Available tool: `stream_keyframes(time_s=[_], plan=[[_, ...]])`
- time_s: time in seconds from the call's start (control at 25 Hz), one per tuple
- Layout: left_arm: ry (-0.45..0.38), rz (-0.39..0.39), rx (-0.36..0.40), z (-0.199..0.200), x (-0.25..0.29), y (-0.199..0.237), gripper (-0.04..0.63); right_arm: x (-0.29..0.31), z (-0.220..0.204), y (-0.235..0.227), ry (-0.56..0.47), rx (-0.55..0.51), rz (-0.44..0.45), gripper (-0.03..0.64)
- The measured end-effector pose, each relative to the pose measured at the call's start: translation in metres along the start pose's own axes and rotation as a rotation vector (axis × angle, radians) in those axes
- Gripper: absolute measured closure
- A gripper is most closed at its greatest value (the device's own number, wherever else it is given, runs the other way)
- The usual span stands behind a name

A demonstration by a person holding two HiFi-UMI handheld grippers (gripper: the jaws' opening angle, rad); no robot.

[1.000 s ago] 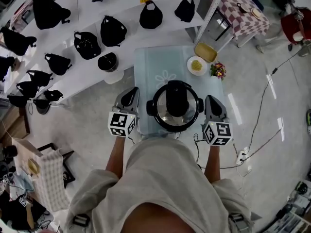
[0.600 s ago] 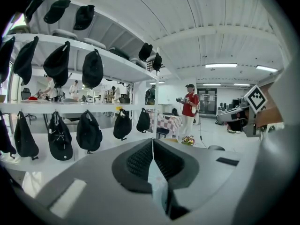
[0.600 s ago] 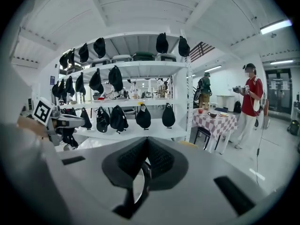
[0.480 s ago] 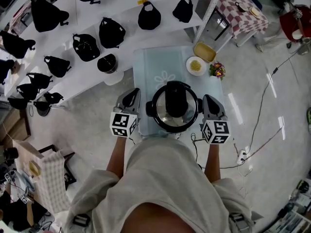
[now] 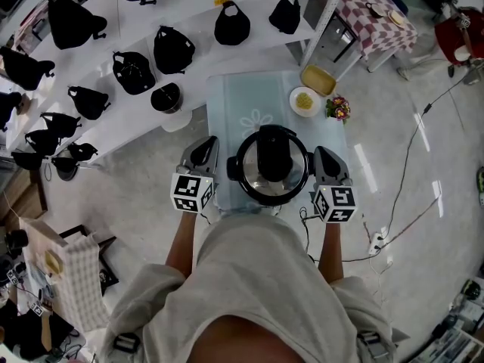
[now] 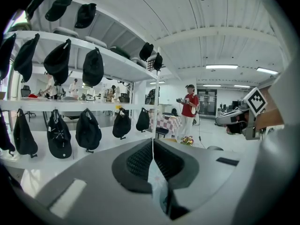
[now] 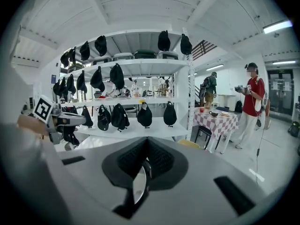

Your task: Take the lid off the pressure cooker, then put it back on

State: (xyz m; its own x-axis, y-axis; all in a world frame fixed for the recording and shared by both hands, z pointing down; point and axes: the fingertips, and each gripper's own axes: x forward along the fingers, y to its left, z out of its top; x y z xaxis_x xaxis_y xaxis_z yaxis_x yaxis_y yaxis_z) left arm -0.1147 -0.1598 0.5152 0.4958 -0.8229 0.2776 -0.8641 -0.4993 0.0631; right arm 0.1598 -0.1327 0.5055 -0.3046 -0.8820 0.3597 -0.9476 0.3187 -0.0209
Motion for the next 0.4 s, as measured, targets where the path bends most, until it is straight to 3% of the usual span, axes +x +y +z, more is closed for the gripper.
stream_keyframes(time_s=[0.4], plan=[[-0.003, -0.011, -0.009, 0.0002, -0.0001, -0.0057, 0.583, -0.0015, -0.0054, 0.0050, 0.018, -0.003, 0.019, 0.617]])
